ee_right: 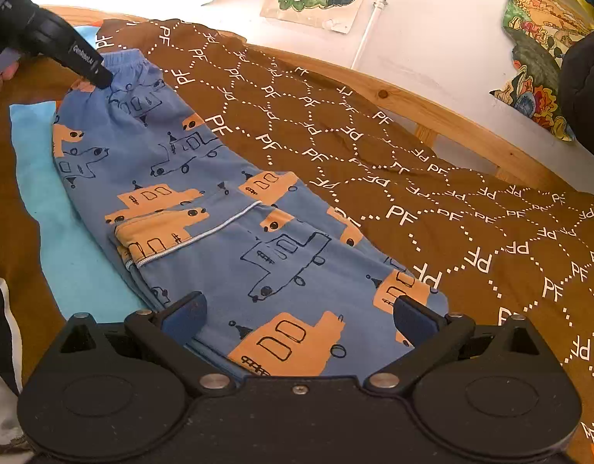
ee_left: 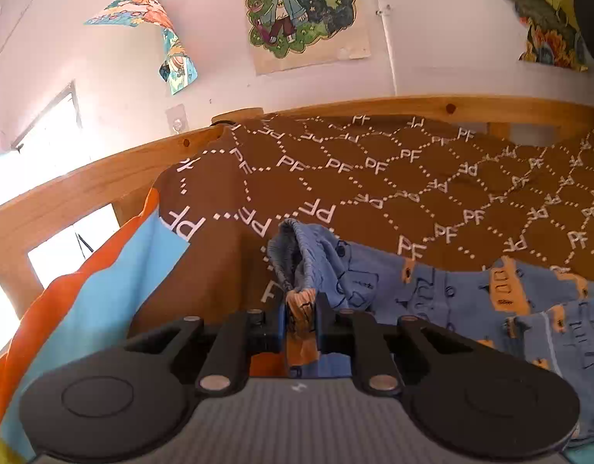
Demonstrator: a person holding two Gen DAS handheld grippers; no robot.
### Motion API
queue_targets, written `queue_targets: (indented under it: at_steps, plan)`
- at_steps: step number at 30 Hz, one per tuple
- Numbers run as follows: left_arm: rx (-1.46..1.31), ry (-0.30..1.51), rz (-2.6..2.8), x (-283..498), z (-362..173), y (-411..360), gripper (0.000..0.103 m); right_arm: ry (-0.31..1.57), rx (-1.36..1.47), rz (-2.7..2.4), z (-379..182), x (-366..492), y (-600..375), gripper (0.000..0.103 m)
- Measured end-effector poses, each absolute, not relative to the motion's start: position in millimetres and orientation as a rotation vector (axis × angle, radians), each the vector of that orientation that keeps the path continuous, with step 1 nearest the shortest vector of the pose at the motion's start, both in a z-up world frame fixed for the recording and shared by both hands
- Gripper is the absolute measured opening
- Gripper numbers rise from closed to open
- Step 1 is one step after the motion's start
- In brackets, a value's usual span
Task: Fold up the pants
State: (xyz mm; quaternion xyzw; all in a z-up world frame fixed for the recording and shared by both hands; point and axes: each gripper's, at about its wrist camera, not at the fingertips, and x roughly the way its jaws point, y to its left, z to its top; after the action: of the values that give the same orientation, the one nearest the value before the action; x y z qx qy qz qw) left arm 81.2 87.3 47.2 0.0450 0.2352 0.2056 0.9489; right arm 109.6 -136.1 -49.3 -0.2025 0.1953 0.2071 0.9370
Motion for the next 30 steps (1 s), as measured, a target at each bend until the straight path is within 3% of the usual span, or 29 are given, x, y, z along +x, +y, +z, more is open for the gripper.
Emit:
queue_targets:
  at_steps: [9, 17, 26, 28, 30]
  plan:
    - [0.195, 0.364, 0.183, 71, 79, 22, 0.015, 0.338, -0.442, 0.374, -46, 102, -135, 0.102]
    - [0.291, 0.368, -0.077, 77, 97, -48, 0.015, 0.326, -0.547, 0.302, -20, 111, -183, 0.102]
    - [0.389, 0.507, -0.326, 98, 48, -132, 0.017, 0.386, -0.491, 0.145, 0, 132, -277, 0.102]
    - [0.424, 0.545, -0.349, 103, 30, -146, 0.025, 0.414, -0.418, 0.103, -2, 138, -291, 0.102]
    - [0.459, 0.572, -0.355, 101, 13, -156, 0.042, 0.435, -0.361, 0.109, -2, 141, -298, 0.102]
